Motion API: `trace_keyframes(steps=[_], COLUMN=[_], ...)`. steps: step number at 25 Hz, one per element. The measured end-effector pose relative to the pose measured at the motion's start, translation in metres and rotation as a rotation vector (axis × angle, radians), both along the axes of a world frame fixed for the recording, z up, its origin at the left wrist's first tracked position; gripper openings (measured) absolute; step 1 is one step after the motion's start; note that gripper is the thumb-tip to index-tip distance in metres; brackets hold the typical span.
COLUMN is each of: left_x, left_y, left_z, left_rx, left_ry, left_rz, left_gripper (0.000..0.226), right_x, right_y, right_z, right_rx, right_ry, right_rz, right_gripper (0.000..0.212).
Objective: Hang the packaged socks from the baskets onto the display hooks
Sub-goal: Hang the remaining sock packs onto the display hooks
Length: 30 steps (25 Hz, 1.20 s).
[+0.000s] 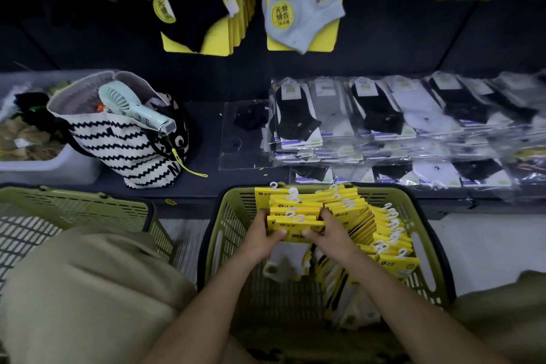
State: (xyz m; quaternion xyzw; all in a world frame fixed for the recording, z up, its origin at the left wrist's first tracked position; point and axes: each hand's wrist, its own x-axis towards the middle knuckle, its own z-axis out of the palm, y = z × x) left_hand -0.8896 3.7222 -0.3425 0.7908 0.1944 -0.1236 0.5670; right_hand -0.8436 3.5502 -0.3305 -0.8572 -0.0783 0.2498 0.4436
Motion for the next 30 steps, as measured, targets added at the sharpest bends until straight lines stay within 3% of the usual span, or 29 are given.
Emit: trace_keyframes(steps=[5, 10, 15, 20, 26, 30], left_x=[0.01, 0.033, 0.058, 0.076, 0.095, 0.113], left_y=[-0.007, -0.012, -0.013, -0.006, -0.003, 0.001], left_z=[0.045, 0.101, 0.163, 0.212, 0.256, 0.3], left_rx=[-0.103, -0.253, -0.304, -0.375, -0.503, -0.482], left_ry=[-0.176, -0.322, -0.446, -0.56, -0.653, -0.742], left_rz=[0.004, 0.071, 0.058, -0.008, 0.036, 0.051], left_gripper=[0.053, 0.044, 0.065, 0.055, 0.055, 0.03], right_x=[0.018, 0.036, 0.056, 0.077, 0.091, 0.101], right_y=[-0.016, -0.01, -0.006, -0.011, -0.011, -0.007], right_z=[0.045, 0.095, 0.155, 0.206, 0.264, 0.301], right_rx=[0.183, 0.484, 0.538, 0.572, 0.713, 0.704], right_ry=[-0.056, -0.107, -0.205, -0.319, -0.401, -0.48], right_rz=[-0.078, -0.253, -0.269, -0.159, -0.115, -0.126], right_gripper=[0.06, 0.023, 0.026, 0.012, 0.014, 0.012])
